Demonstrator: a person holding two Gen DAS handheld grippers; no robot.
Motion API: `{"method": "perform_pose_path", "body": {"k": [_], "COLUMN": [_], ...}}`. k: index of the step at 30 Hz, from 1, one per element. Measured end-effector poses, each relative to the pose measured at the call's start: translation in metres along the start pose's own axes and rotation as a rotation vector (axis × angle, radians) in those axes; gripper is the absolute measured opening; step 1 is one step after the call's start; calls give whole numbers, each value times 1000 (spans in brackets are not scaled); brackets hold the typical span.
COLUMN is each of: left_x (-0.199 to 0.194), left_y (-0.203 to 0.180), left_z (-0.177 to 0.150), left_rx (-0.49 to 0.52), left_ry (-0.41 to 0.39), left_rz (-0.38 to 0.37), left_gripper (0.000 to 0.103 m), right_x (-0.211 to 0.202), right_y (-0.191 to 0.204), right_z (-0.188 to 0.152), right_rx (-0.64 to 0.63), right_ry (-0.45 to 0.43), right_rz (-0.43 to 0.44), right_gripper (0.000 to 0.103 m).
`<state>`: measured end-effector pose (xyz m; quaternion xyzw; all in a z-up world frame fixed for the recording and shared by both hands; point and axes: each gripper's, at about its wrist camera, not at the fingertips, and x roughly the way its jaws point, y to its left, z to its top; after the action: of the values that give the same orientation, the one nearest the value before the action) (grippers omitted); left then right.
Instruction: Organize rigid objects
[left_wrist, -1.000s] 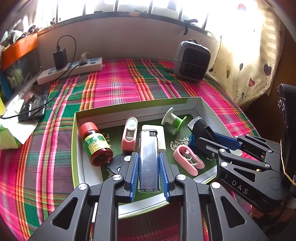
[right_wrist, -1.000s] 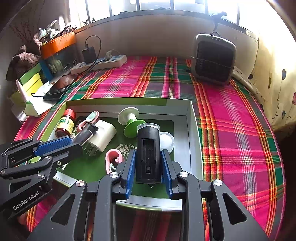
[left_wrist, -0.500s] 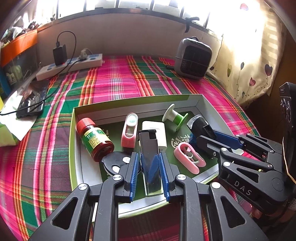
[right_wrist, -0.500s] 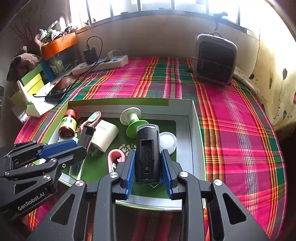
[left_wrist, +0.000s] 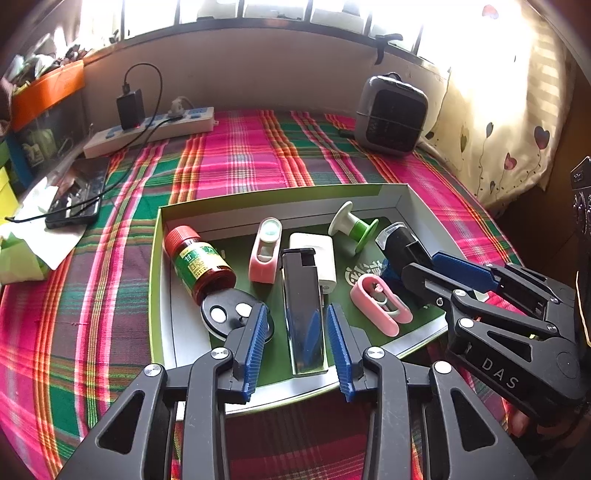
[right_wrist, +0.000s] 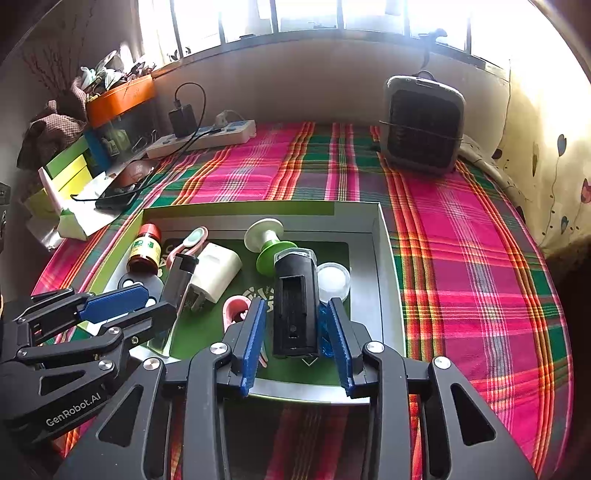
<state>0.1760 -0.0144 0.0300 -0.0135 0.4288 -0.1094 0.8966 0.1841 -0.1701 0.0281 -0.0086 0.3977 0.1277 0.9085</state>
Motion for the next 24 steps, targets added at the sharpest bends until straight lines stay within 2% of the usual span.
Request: {"method": "perform_pose_path", "body": {"k": [14, 24], "left_x": [-30, -48], "left_y": [-10, -17], "left_z": [-15, -42], "left_rx": [1, 4], "left_ry": [-47, -54], "left_rz": [53, 101], "left_gripper": [34, 35], "right_x": [-31, -52], "right_y": [6, 12], "right_z": [-17, -41], "right_rx": [11, 20], "right_ry": [-41, -46], "right_rz": [-8, -17], "right_gripper": [37, 37]}}
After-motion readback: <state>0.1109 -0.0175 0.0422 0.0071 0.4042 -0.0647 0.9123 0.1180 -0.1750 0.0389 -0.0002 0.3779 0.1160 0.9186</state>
